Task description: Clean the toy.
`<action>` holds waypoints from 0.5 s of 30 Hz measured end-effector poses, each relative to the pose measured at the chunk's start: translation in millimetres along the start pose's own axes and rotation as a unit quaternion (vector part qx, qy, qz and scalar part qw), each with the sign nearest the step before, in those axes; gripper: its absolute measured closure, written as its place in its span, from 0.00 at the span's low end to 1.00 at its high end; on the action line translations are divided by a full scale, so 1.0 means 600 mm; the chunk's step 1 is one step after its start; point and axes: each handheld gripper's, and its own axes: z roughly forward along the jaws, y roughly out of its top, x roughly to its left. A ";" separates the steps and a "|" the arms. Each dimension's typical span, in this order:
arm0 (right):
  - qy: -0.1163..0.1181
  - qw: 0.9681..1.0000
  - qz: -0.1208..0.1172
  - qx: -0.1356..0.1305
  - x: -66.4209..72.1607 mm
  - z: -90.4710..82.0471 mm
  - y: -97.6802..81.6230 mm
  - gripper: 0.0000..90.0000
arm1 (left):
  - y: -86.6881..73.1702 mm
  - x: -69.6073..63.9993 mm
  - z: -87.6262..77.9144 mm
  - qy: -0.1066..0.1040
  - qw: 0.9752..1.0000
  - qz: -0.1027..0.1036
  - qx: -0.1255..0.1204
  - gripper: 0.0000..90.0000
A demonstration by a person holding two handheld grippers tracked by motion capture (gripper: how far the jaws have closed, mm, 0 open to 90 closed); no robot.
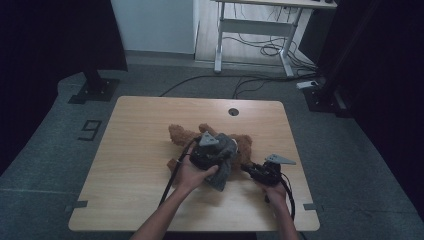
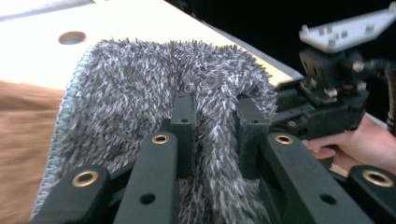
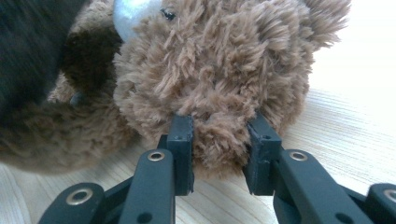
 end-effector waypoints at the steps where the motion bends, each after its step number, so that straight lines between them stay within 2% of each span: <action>1: 0.001 1.000 0.001 -0.001 0.000 0.000 0.000 0.75 | -0.005 -0.006 0.014 -0.003 1.000 0.007 0.010 0.81; 3: 0.005 1.000 0.006 0.000 -0.001 0.000 -0.001 0.75 | -0.018 -0.014 0.038 -0.007 0.999 0.015 0.029 0.81; 5: 0.009 1.000 0.008 0.004 -0.004 -0.001 -0.001 0.75 | -0.031 -0.015 0.055 -0.009 0.999 0.014 0.044 0.81; 7: 0.009 1.000 0.008 0.007 -0.005 -0.001 -0.001 0.76 | -0.044 -0.012 0.063 -0.011 0.999 0.008 0.048 0.81; 10: 0.011 1.000 0.011 0.008 -0.006 -0.001 -0.002 0.76 | -0.056 -0.005 0.061 -0.015 0.999 -0.010 0.046 0.81; 15: 0.013 1.000 0.013 0.006 -0.007 -0.001 -0.002 0.76 | -0.076 0.001 0.054 -0.008 0.998 -0.013 0.062 0.81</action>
